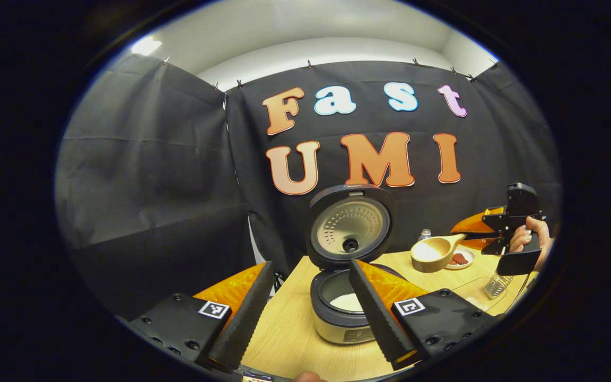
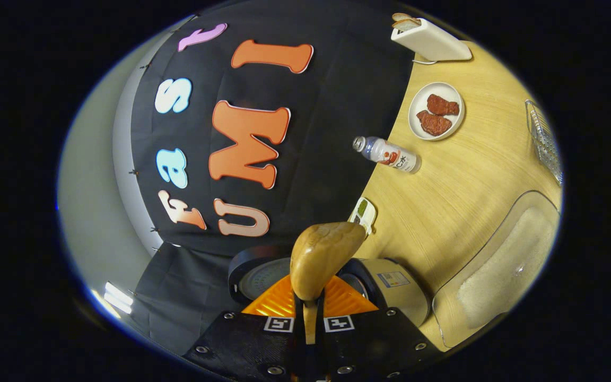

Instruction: Close the left gripper, press the button to open the rice cooker; take a wooden spoon from the chopstick holder with the right hand, scoop a spoonful of rice and pour it into the rice cooker, then put the wooden spoon back into the chopstick holder.

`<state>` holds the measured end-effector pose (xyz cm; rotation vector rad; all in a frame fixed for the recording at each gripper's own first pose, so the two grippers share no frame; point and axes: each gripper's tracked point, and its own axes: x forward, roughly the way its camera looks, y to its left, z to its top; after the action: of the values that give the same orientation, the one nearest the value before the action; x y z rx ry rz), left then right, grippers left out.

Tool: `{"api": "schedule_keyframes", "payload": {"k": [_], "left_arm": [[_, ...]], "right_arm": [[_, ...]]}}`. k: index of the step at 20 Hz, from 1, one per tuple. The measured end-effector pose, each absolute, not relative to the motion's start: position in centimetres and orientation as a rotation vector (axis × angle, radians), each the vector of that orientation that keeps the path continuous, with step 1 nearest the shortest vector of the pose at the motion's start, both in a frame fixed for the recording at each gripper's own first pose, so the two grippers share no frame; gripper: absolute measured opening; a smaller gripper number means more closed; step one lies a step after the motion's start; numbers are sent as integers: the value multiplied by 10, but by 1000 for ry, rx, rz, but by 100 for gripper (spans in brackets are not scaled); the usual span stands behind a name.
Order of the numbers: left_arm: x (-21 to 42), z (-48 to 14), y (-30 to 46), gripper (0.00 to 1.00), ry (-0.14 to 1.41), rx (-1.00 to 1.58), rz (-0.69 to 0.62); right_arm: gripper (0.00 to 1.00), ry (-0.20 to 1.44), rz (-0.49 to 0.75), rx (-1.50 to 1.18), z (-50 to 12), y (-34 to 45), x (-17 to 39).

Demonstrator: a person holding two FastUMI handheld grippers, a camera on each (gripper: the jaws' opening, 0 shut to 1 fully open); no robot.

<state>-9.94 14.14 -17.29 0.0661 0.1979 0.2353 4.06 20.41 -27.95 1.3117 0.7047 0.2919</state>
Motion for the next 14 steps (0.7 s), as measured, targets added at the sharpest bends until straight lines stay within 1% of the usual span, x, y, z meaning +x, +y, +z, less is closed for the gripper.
{"api": "schedule_keyframes", "payload": {"k": [3, 4, 7, 8, 9, 10, 11, 12, 13, 14], "left_arm": [[-103, -176, 148, 89, 210, 76, 231], [-101, -176, 148, 97, 211, 78, 230], [-97, -175, 147, 97, 219, 95, 218], [-94, -172, 142, 89, 213, 98, 206], [-94, -168, 138, 89, 204, 111, 194], [-91, -164, 133, 89, 193, 115, 180], [-90, -162, 129, 97, 187, 114, 165], [-89, -161, 124, 97, 185, 111, 152], [-88, -161, 123, 89, 183, 106, 139], [-88, -162, 121, 89, 184, 103, 130]], "right_arm": [[6, 735, 316, 1280, -282, 233, 47], [6, 740, 323, 1258, -283, 244, 50], [7, 744, 339, 1128, -287, 271, 62], [6, 745, 345, 1082, -284, 277, 67], [7, 747, 356, 1024, -286, 285, 69], [7, 750, 362, 975, -290, 294, 70], [7, 750, 366, 917, -291, 299, 70], [6, 747, 369, 869, -292, 304, 70], [6, 748, 372, 821, -294, 308, 71], [6, 749, 377, 787, -295, 312, 73]]}}
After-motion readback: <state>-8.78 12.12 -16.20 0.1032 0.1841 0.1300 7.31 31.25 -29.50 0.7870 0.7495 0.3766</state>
